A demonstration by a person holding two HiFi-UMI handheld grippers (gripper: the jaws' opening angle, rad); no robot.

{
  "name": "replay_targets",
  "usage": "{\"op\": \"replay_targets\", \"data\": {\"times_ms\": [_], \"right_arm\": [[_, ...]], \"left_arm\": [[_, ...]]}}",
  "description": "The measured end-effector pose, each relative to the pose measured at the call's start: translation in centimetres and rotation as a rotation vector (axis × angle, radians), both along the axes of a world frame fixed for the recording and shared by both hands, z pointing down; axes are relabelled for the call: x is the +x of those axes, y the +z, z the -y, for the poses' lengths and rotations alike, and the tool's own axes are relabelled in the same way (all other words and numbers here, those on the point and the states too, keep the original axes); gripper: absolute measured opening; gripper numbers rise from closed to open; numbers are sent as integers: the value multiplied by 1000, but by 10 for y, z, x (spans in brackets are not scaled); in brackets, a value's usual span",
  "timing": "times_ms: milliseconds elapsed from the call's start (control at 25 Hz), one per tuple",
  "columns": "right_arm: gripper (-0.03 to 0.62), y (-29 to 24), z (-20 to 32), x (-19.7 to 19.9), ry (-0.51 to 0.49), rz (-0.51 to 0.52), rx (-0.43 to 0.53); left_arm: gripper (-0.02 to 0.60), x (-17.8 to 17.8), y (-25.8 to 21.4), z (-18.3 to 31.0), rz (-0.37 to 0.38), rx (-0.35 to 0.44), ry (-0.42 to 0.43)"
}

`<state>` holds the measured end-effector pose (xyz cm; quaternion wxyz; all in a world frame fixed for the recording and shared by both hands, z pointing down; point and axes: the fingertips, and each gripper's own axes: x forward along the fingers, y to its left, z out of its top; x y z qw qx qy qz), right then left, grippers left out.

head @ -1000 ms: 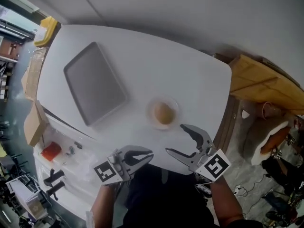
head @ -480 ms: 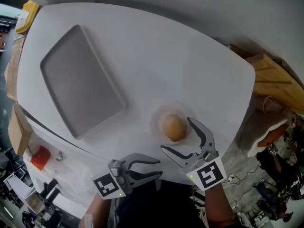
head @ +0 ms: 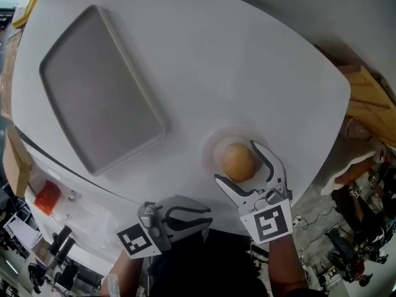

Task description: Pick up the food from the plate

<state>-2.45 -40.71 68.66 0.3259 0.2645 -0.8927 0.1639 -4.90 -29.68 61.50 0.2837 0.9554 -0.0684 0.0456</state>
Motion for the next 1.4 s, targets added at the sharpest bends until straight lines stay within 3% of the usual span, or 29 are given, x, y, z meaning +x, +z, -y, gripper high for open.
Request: {"op": "replay_targets", "data": {"times_ms": [160,400,640,840,1000,1120,1240,1400], "right_arm": [[408,1,-1,1,-7,-12,-7],[370,5,-2,2,-57,-45,-24],[367,-31,3,-2,-46,-14,49],[367,-116,-9,-3,25,153,89],[367,-202,-8,10,62,317,147],[367,-257,-24,20,47,419,210],[367,-306,-51,38,35,479,282],[367,-358,-82,67,54,584,323]], "left_arm": [[28,-6,-1,9,2,10,-42],[26,-8,-7,18,19,41,-61],[26,-15,-31,20,49,134,-50],[26,-16,-90,16,67,231,-52],[26,-7,-153,28,73,367,-63],[26,3,-189,22,84,343,-114],[26,21,-228,5,85,395,-130],[26,41,-278,-13,29,447,-168]]}}
